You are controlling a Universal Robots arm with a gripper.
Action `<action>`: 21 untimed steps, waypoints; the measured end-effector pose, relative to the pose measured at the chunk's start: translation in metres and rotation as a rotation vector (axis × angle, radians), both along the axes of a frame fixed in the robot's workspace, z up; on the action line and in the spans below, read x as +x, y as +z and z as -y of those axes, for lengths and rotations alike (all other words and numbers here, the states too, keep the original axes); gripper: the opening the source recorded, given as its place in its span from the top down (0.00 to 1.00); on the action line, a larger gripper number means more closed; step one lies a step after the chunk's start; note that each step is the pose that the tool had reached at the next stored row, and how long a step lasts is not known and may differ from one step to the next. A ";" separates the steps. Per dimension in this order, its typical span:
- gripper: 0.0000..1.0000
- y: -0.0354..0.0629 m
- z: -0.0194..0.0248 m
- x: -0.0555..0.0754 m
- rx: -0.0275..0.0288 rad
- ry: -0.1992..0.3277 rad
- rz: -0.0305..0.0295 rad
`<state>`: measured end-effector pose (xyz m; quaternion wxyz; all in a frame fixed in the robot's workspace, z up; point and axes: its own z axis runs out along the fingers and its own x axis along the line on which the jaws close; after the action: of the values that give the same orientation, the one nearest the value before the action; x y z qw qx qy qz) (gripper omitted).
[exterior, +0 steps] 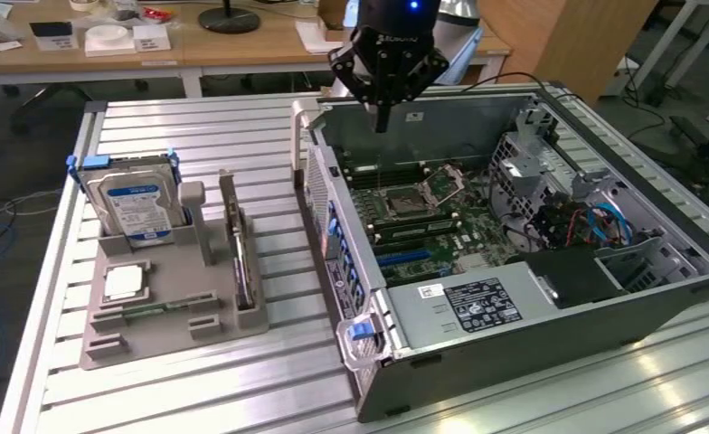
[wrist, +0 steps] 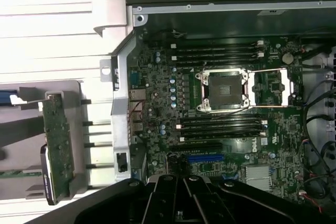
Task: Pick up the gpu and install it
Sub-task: 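Reach for the gpu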
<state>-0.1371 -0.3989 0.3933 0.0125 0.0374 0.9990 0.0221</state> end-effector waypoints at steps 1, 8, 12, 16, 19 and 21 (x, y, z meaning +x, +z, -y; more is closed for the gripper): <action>0.89 0.0000 0.0000 -0.003 0.0000 0.000 0.0000; 0.89 0.0000 0.0000 -0.022 0.0000 0.000 0.0000; 0.89 0.0000 0.0000 -0.032 0.0000 0.000 0.0000; 0.89 0.0000 0.0011 -0.043 0.0000 0.000 0.0000; 0.89 0.0000 0.0025 -0.053 0.0000 0.000 -0.0001; 0.89 0.0000 0.0035 -0.059 -0.0001 0.000 0.0000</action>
<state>-0.1965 -0.4023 0.3933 0.0125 0.0374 0.9990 0.0221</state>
